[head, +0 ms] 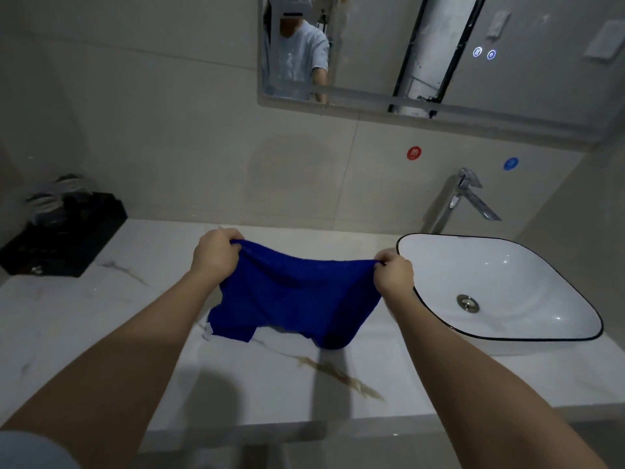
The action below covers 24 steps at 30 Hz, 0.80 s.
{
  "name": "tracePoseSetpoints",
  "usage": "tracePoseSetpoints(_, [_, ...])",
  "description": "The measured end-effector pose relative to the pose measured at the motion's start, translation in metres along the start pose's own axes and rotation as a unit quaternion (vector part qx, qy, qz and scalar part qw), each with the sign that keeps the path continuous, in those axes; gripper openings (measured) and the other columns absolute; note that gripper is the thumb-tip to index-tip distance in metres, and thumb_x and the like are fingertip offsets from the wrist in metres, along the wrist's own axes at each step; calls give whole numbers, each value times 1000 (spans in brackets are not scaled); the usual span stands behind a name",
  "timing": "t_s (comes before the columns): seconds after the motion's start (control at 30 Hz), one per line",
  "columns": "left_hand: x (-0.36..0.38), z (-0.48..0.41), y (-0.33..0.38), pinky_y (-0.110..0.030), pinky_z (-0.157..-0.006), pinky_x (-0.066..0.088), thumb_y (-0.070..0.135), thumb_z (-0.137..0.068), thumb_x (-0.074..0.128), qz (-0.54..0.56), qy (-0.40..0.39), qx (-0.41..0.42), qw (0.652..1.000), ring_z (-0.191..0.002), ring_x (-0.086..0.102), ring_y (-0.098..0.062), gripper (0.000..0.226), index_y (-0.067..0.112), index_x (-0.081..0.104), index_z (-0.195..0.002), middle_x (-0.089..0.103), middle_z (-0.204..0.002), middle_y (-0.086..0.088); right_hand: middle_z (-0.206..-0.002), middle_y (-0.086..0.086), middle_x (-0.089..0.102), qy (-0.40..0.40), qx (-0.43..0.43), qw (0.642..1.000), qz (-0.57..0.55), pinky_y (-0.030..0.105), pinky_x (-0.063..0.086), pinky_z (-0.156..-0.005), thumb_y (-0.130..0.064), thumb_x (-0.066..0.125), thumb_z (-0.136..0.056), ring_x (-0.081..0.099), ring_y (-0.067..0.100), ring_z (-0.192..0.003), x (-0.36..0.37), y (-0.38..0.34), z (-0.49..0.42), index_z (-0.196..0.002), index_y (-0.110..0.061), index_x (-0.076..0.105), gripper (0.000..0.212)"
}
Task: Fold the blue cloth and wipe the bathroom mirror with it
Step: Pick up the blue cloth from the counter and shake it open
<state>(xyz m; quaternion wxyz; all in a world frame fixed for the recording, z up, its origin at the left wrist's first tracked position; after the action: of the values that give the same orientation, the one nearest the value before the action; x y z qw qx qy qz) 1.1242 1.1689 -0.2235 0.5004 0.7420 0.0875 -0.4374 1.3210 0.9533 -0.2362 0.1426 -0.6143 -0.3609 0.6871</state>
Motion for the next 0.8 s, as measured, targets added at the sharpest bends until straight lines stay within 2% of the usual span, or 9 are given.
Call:
tracePoseSetpoints(0.07, [-3,0,3,-28,-77,41,7,-94,46,53,38,-6,998,-98,56,-30,24,5,64,-109,63,-109,-17,-119,18,56,33,20,997,-62,31,43,-76,-5,41,-91,55,27,-90,-5,0,-2,-108,-7,64,28])
tracePoseSetpoints(0.17, [-9,-3,12,-26,-77,37,15,-92,51,65,45,-1,997,-95,54,-27,28,7,58,-119,60,-106,-17,-117,15,59,42,26,994,-97,28,41,-77,-7,48,-88,56,27,-94,-14,-6,-5,-114,-8,62,29])
tracePoseSetpoints(0.27, [-13,-4,20,-26,-80,37,9,-87,57,52,-20,-9,998,-110,51,-27,31,10,59,-118,54,-123,-16,-108,10,59,-50,31,993,-101,26,41,-74,0,57,-81,50,19,-86,-17,-13,-4,-113,-8,63,34])
tracePoseSetpoints(0.37, [-12,-1,19,-25,-80,43,-10,-78,53,-12,-111,20,994,-107,52,-25,44,9,61,-117,48,-130,-13,-125,12,48,-119,19,991,-59,26,44,-78,15,51,-75,47,20,-93,-14,-16,-2,-115,-9,62,48])
tracePoseSetpoints(0.43, [-12,-1,13,-24,-90,42,-13,-77,51,-89,-138,67,984,-110,48,-24,45,8,63,-114,42,-127,-9,-135,12,34,-122,-23,992,10,27,46,-91,17,47,-75,47,25,-104,-14,-18,-2,-113,-7,63,47])
tracePoseSetpoints(0.5, [-13,-4,7,-24,-91,39,-10,-81,54,-139,-113,91,980,-109,46,-25,37,9,65,-111,41,-120,-6,-134,13,28,-105,-71,988,83,24,39,-101,14,46,-78,41,26,-118,-16,-20,-2,-108,-5,66,40])
tracePoseSetpoints(0.57, [-18,-7,8,-26,-82,37,-3,-86,56,-124,-56,89,987,-104,48,-26,25,7,66,-106,43,-111,-5,-128,12,32,-59,-84,991,88,20,36,-90,13,45,-81,41,25,-115,-22,-23,-4,-101,-1,68,34])
tracePoseSetpoints(0.67, [-33,-17,27,-29,-83,36,5,-89,55,-70,25,101,992,-102,47,-28,20,4,68,-104,44,-106,-8,-125,11,36,21,-81,996,21,18,31,-83,9,46,-85,44,27,-113,-36,-39,-9,-106,0,66,31])
tracePoseSetpoints(0.8, [-64,-30,56,-32,-90,35,10,-94,48,-14,115,96,989,-109,47,-31,26,7,66,-111,47,-118,-17,-129,14,36,106,-87,987,-82,21,32,-98,-7,53,-91,49,28,-111,-65,-69,-15,-112,-5,66,24])
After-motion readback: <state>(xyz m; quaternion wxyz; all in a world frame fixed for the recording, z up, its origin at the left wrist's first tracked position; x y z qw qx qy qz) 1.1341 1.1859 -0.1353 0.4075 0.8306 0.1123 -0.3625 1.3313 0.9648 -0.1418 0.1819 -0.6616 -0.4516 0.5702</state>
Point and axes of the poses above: each hand's wrist, its own z-axis away from the middle knuckle, its own x-axis out of the palm, y = z × x, the point moved 2 cm from there along -z, towards the middle knuckle
